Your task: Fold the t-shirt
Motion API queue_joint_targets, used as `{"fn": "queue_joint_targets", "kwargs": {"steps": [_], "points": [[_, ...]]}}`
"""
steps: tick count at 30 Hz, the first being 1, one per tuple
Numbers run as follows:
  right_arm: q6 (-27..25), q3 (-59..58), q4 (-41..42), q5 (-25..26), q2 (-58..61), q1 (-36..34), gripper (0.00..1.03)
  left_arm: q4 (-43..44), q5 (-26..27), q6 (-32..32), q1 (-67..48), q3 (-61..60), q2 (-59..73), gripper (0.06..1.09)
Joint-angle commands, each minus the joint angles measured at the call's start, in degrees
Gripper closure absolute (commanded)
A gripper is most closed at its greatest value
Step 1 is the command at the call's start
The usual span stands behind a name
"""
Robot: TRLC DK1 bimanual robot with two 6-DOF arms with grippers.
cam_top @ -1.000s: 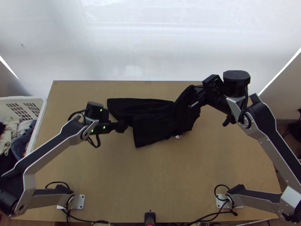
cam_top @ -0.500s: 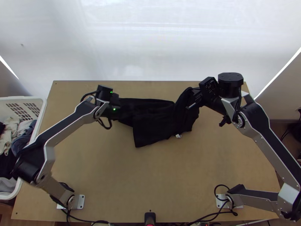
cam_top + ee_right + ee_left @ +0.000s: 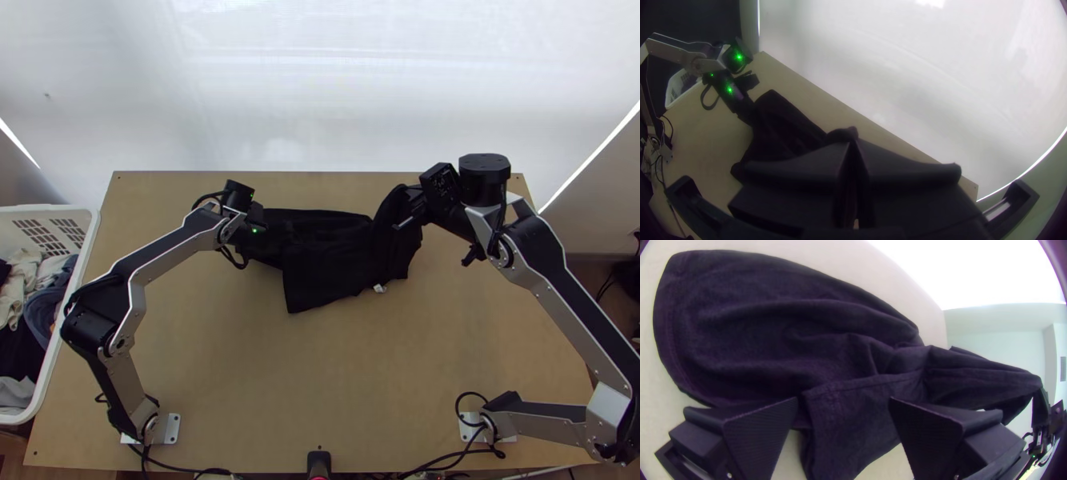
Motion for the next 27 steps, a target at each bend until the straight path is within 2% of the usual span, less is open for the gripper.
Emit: {"fn": "queue_joint_targets", "kwargs": {"steps": [1, 12, 14, 17, 18, 27], "points": [[-0.1, 0.2, 0.6, 0.0, 0.8, -0.2, 1.00, -0.3, -0.1, 0.4, 0.1, 0.8, 1.5, 0.10], [-0.1, 0.1, 1.3, 0.1, 1.8, -0.4, 1.00, -0.3, -0.2, -0.4, 0.0, 0.9, 1.3, 0.12], [-0.1, 0.2, 1.4, 0.1, 1.9, -0.5, 1.00, 0.3, -0.7, -0.4, -0.1, 0.2, 0.3, 0.27], [-0.1, 0.4, 1.4, 0.0, 1.9, -0.8, 1.00, 1.3, -0.7, -0.5, -0.3, 0.2, -0.2, 0.61], [-0.1, 0.4, 1.4, 0.1, 1.9, -0.9, 1.00, 1.3, -0.6, -0.3, -0.4, 0.2, -0.1, 0.66], [-0.3, 1.4, 1.4, 0.0, 1.9, -2.0, 1.00, -0.1, -0.2, 1.9, -2.1, -0.2, 0.5, 0.67]]}}
